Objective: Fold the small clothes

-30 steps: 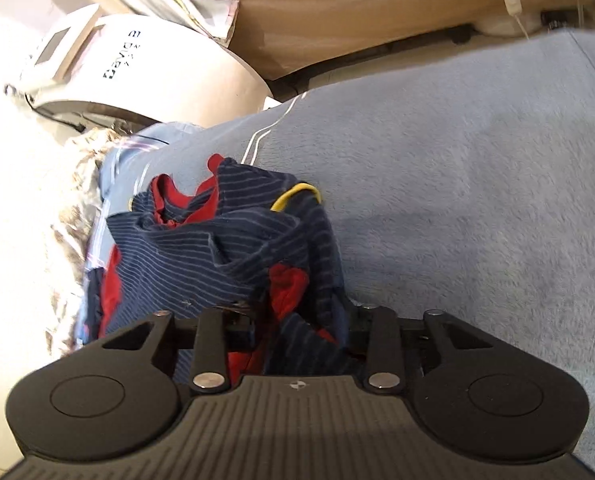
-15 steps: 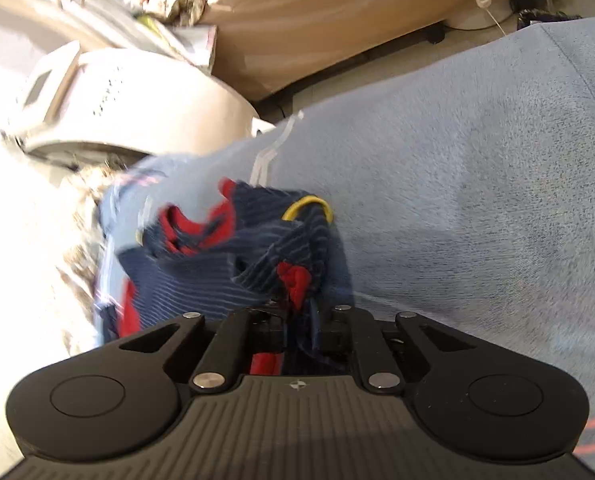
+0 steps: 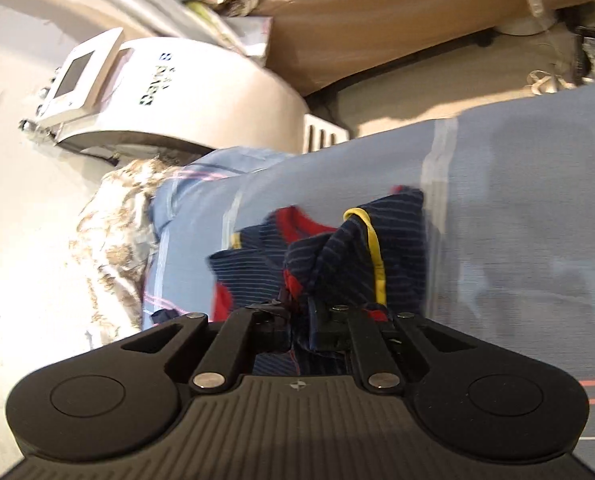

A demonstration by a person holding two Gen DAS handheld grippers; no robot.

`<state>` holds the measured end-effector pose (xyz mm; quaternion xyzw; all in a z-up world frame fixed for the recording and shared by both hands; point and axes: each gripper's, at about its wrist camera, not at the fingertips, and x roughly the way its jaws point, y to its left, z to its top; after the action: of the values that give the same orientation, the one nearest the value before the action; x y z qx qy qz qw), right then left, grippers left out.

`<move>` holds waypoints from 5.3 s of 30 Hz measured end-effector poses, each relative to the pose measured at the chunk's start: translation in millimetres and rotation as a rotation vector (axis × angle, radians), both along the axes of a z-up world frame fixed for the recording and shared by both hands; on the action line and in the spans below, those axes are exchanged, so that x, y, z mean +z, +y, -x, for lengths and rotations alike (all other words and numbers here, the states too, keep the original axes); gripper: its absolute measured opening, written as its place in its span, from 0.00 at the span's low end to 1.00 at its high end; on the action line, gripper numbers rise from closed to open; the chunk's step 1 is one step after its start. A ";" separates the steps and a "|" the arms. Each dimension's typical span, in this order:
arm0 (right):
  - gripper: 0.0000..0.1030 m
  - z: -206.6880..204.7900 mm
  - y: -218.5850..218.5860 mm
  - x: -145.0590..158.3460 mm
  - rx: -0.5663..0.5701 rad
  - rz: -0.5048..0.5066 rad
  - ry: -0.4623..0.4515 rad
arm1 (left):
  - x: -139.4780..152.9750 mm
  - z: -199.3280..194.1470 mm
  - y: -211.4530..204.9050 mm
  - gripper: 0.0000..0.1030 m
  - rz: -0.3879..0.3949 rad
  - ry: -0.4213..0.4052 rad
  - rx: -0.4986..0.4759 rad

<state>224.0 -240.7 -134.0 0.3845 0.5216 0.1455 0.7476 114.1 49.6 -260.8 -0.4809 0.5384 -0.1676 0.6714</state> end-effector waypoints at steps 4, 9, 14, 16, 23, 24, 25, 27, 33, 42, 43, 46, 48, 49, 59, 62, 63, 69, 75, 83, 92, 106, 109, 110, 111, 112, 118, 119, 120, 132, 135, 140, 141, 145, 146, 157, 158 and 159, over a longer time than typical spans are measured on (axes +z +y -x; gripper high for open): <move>0.14 -28.5 53.6 9.3 0.059 0.007 -0.002 | 7.4 -9.0 50.0 0.05 -0.015 0.004 0.068; 0.14 -60.4 119.0 5.9 0.098 -0.005 0.012 | 5.0 -15.3 116.9 0.05 0.008 0.033 0.169; 0.14 -79.3 170.5 -7.6 0.128 0.063 0.044 | -0.9 -30.0 154.8 0.05 -0.006 0.057 0.203; 0.14 -84.1 185.1 -12.8 0.138 0.096 0.049 | -3.6 -34.3 163.3 0.06 -0.023 0.055 0.203; 0.23 -95.3 202.1 -32.1 0.105 0.126 0.071 | 5.0 -31.3 198.6 0.06 -0.179 -0.032 0.097; 0.28 -96.7 203.2 -32.9 0.104 0.124 0.069 | 8.8 -33.3 198.4 0.07 -0.210 -0.051 0.071; 0.33 -98.1 204.8 -33.0 0.103 0.126 0.065 | 13.9 -33.6 197.5 0.07 -0.247 -0.073 0.041; 0.55 -100.5 206.7 -31.2 0.086 0.121 0.046 | 29.1 -28.7 196.9 0.15 -0.381 -0.131 -0.003; 0.63 -94.2 205.3 -2.6 0.112 0.150 -0.101 | 71.9 -24.8 198.2 0.37 -0.585 -0.335 -0.090; 0.54 -41.4 156.3 18.3 0.177 0.372 -0.209 | 110.0 -16.8 109.0 0.36 -0.632 -0.716 -0.469; 0.54 -33.5 151.7 17.3 0.185 0.405 -0.211 | 109.4 -20.5 99.6 0.36 -0.632 -0.737 -0.487; 0.54 -13.7 132.8 8.7 0.177 0.463 -0.172 | 102.5 -40.8 85.9 0.38 -0.667 -0.751 -0.511; 0.54 0.0 119.5 2.6 0.160 0.489 -0.150 | 91.4 -60.5 86.0 0.38 -0.697 -0.712 -0.511; 0.54 6.6 114.4 0.1 0.162 0.497 -0.143 | 86.0 -68.7 90.1 0.38 -0.730 -0.683 -0.484; 0.69 55.1 112.3 -11.1 0.192 0.516 -0.135 | 54.1 -97.5 122.3 0.42 -0.812 -0.586 -0.504; 0.69 63.7 134.9 -2.9 0.281 0.520 -0.219 | 65.6 -90.2 138.2 0.46 -0.752 -0.520 -0.402; 0.68 66.4 145.0 -0.6 0.319 0.534 -0.248 | 70.4 -84.3 143.4 0.46 -0.749 -0.509 -0.362; 0.68 70.1 173.3 -8.9 0.398 0.563 -0.259 | 85.5 -32.4 152.5 0.46 -0.802 -0.614 -0.490; 0.68 75.9 166.8 -16.0 0.393 0.533 -0.217 | 66.9 -10.0 139.5 0.38 -0.873 -0.649 -0.708; 0.73 86.9 153.4 -14.7 0.348 0.518 -0.188 | 49.0 -38.1 145.7 0.03 -0.814 -0.494 -0.664; 0.75 91.8 145.1 -19.1 0.322 0.490 -0.155 | 44.4 9.6 201.8 0.03 -0.674 -0.358 -0.383; 0.91 87.3 135.7 -21.3 0.256 0.447 -0.135 | 49.9 14.8 204.1 0.54 -0.578 -0.313 -0.259; 0.91 86.7 126.8 -20.0 0.228 0.437 -0.128 | 45.9 12.3 197.2 0.54 -0.546 -0.277 -0.237; 0.92 86.2 123.7 -19.7 0.219 0.435 -0.127 | 43.9 11.8 194.2 0.54 -0.532 -0.265 -0.237; 0.94 85.6 120.2 -19.7 0.210 0.433 -0.125 | 41.4 11.9 192.1 0.54 -0.513 -0.249 -0.235; 0.95 84.8 116.7 -19.8 0.200 0.430 -0.122 | 37.7 11.3 191.0 0.54 -0.483 -0.231 -0.228; 0.97 79.7 83.7 -24.8 0.074 0.353 -0.084 | 2.2 14.2 194.6 0.73 -0.282 -0.111 -0.082; 0.98 79.3 79.0 -26.4 0.053 0.338 -0.077 | -2.4 15.5 194.7 0.73 -0.288 -0.095 -0.061; 0.98 78.9 75.8 -27.4 0.040 0.330 -0.069 | -5.4 16.5 194.6 0.73 -0.293 -0.088 -0.043; 1.00 56.5 55.0 -57.7 -0.117 0.057 0.009 | -49.9 -6.0 187.1 0.76 -0.045 -0.095 0.172; 1.00 55.8 46.7 -68.6 -0.186 -0.017 0.039 | -64.7 -11.4 186.7 0.75 0.016 -0.062 0.239; 1.00 50.6 39.3 -78.5 -0.218 -0.090 0.066 | -67.6 -29.9 171.7 0.75 0.017 -0.079 0.234; 1.00 48.2 37.6 -79.4 -0.220 -0.097 0.066 | -67.7 -35.0 169.7 0.75 0.020 -0.080 0.232; 1.00 39.2 31.4 -85.8 -0.262 -0.123 0.072 | -67.6 -50.6 164.0 0.75 0.019 -0.068 0.222; 1.00 36.7 30.0 -87.7 -0.274 -0.132 0.072 | -65.8 -52.5 164.5 0.75 0.008 -0.073 0.203; 1.00 -22.6 57.5 -99.6 -0.248 -0.125 0.066 | -61.8 -76.8 161.3 0.75 -0.005 -0.040 0.176; 1.00 -27.6 63.8 -98.3 -0.223 -0.100 0.060 | -61.7 -77.9 161.5 0.75 -0.007 -0.036 0.177; 1.00 -31.0 69.2 -97.8 -0.200 -0.063 0.056 | -61.7 -79.4 161.2 0.76 -0.007 -0.032 0.179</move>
<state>254.9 -171.5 -231.8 0.4619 0.4964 0.0754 0.7311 193.5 210.8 -322.4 -0.5218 0.4831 -0.1127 0.6939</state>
